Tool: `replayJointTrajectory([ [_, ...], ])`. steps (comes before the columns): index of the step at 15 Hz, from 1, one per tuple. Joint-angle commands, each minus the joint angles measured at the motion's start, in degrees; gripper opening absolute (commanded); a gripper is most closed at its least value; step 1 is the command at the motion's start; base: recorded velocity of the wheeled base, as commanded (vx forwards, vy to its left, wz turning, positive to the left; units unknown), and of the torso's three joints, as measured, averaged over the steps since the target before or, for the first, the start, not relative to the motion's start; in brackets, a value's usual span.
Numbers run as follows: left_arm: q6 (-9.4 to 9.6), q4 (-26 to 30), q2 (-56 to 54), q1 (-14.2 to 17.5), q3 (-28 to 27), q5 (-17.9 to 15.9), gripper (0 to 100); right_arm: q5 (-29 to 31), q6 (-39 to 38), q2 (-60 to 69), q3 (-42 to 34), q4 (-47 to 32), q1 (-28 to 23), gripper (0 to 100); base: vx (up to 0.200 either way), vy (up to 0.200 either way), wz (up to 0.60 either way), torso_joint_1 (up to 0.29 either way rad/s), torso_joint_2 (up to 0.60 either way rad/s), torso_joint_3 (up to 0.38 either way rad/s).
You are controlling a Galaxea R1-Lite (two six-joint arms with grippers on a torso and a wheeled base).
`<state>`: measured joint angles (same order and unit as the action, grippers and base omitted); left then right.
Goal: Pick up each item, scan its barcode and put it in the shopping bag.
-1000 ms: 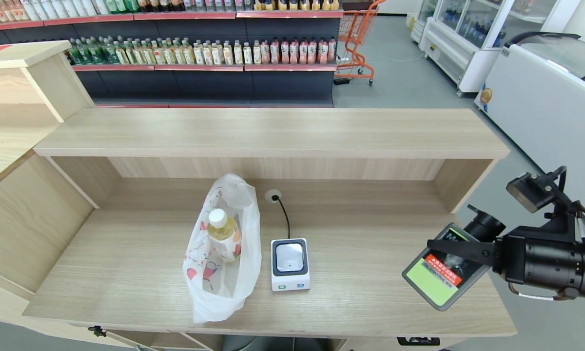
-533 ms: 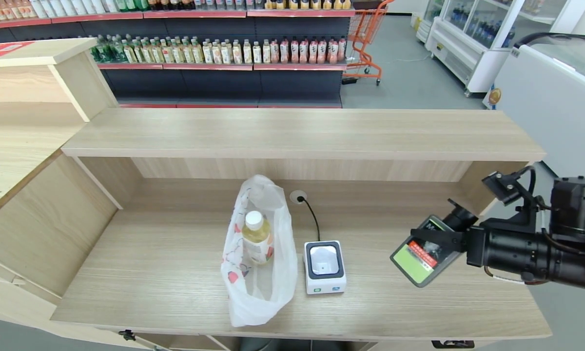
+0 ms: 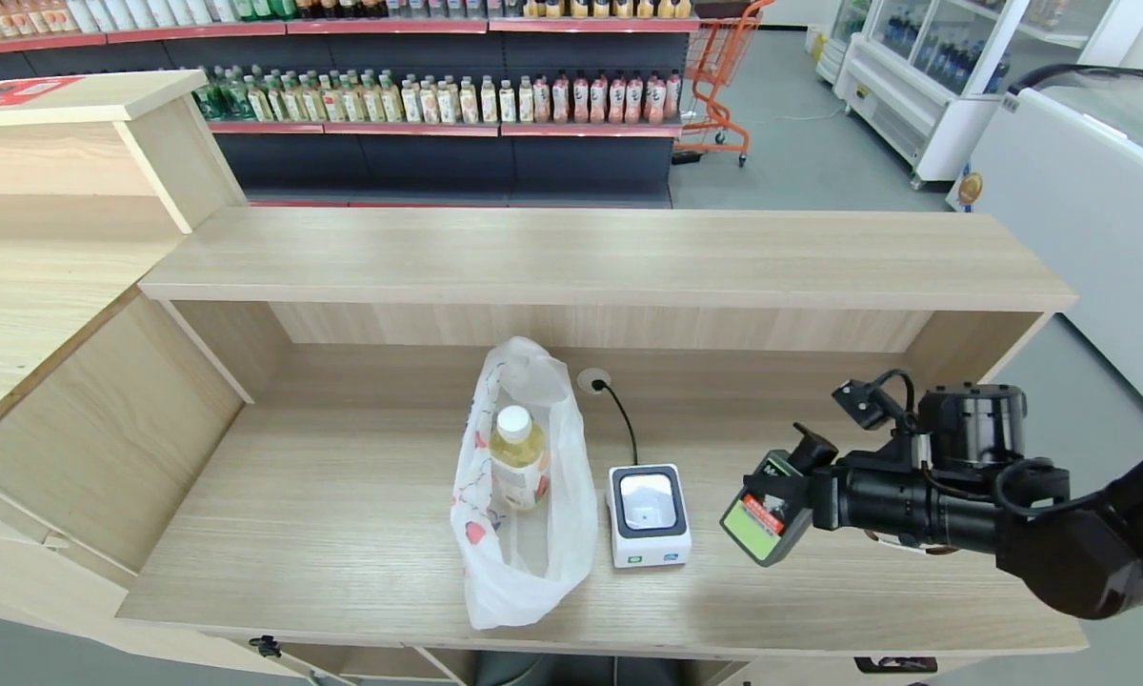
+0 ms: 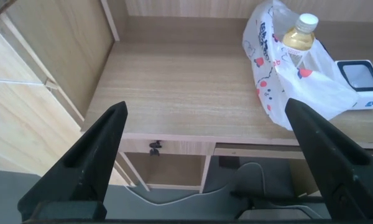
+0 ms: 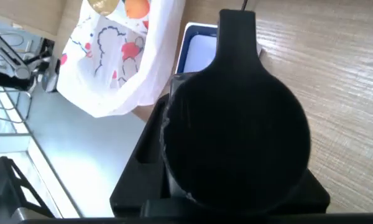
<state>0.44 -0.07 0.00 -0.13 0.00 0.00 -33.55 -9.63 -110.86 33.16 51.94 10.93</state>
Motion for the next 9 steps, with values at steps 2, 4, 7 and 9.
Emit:
replayJointTrajectory([
  [2, 0.0, -0.01, 0.0, 0.05, 0.0, 0.0, 100, -0.03, 0.05, -5.59, 2.0, 2.37, 1.55, 0, 0.0, 0.0, 0.0, 0.0, 0.0, 0.0],
  [4, 0.0, -0.01, 0.0, -0.04, 0.0, 0.0, 100, -0.11, -0.04, -7.62, 4.28, 2.99, 3.13, 0, 0.0, 0.0, 0.0, 0.0, 0.0, 0.0],
  [7, 0.0, -0.01, 0.0, -0.04, 0.0, 0.0, 100, -0.03, -0.04, -10.78, 8.41, 3.08, 5.5, 0, 0.0, 0.0, 0.0, 0.0, 0.0, 0.0],
  [9, 0.0, -0.01, 0.0, 0.05, 0.0, 0.0, 100, -0.03, -0.04, -12.71, 11.23, 3.08, 6.47, 0, 0.0, 0.0, 0.0, 0.0, 0.0, 0.0],
])
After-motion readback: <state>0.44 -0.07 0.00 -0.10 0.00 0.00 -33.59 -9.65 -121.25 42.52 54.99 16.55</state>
